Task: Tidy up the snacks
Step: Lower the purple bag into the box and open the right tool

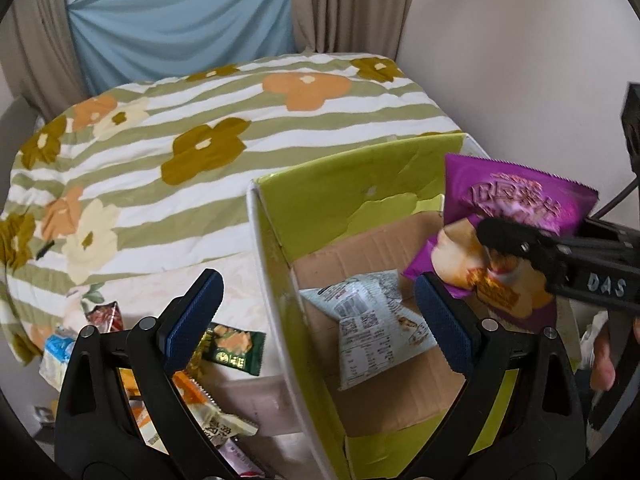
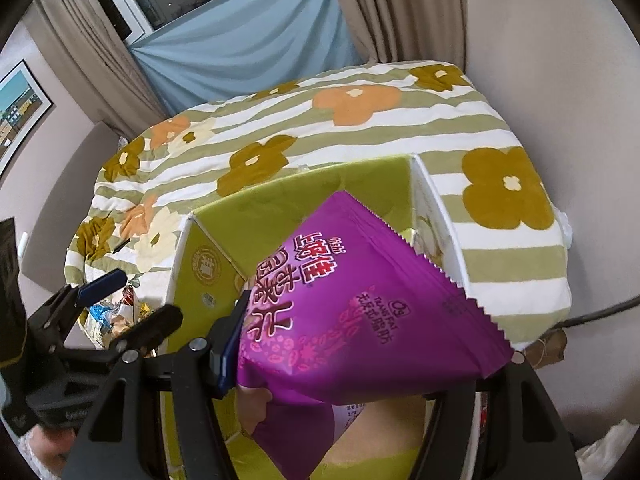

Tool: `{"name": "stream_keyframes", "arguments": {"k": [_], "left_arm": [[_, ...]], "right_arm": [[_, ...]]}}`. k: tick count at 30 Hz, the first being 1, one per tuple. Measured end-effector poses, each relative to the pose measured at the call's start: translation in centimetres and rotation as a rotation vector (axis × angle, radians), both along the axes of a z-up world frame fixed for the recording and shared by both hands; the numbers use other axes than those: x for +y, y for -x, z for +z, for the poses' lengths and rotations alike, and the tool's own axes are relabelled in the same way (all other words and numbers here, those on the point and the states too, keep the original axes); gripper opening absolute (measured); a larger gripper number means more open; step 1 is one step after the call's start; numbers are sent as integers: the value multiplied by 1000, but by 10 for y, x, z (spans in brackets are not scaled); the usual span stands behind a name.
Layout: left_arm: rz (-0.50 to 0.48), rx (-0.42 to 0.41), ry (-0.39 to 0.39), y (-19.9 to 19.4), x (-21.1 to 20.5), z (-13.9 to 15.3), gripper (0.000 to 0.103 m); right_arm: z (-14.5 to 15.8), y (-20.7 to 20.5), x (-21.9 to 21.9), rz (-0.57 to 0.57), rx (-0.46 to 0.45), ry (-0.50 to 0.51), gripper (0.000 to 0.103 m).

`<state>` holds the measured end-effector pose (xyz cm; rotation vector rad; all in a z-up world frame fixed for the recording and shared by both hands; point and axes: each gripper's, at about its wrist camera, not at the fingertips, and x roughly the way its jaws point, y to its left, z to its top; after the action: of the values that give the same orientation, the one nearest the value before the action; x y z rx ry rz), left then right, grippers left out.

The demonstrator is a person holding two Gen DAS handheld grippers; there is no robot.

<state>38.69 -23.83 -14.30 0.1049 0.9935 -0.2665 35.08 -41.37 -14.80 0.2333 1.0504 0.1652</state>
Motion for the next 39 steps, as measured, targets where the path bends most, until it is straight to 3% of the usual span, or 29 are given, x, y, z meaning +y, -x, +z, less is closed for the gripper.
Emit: {"name": "stream_keyframes", "arguments": {"k": [4,6,8,13,21,31,39], "left_arm": [[13,16,0,-4,3,-6,96],[17,20,-2,-6,5,-8,96],[22,25,-1,-7,7,-9,96],[26,33,1,-10,6,-12,96],[31,21,-1,-3,1,-4,96],[86,-41,25,38,8,41,96],[174,-79,39,88,39,75,96]], "right_arm": [[-11,-14,1,9,19,-34,67],[-15,-17,1,-4,24,-39,79],[-16,-16,0,-17,19,-36,98],[-17,-3,-4,-8,-11,25,99],[-8,12,-17,-16,-10,20,99],[36,46,-20,36,-95,49,99],[69,74,4,138,-189,72,99]]}}
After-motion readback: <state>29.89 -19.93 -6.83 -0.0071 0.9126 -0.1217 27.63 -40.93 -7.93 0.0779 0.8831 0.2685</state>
